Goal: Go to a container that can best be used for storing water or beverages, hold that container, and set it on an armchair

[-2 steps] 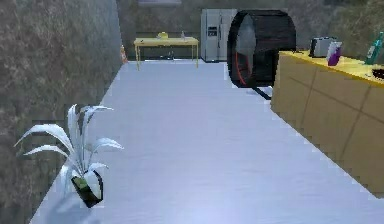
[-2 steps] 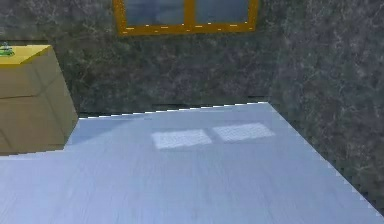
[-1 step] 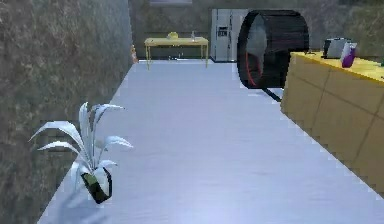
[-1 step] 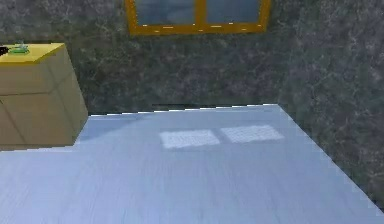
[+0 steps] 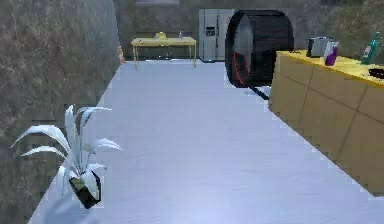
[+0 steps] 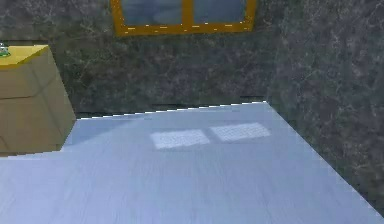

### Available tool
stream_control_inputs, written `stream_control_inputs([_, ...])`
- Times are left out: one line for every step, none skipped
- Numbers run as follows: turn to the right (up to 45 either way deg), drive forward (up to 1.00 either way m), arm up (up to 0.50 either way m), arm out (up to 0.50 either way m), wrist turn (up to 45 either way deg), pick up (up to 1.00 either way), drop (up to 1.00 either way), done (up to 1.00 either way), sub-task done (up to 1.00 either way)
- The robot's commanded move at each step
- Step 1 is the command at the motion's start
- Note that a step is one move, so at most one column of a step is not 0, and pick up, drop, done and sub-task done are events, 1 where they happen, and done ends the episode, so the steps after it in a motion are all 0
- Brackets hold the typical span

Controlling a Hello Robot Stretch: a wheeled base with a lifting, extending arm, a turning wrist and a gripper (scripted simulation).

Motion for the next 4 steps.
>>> stream_control_inputs([0.0, 1.00, 0.00, 0.00, 0.0, 0.00, 0.00, 0.00, 0.00])
stream_control_inputs([18.0, 0.00, 0.00, 0.00, 0.0, 0.00, 0.00, 0.00, 0.00])
stream_control_inputs([0.0, 0.10, 0.00, 0.00, 0.0, 0.00, 0.00, 0.00, 0.00])
stream_control_inputs([-21.0, 0.00, 0.00, 0.00, 0.0, 0.00, 0.00, 0.00, 0.00])
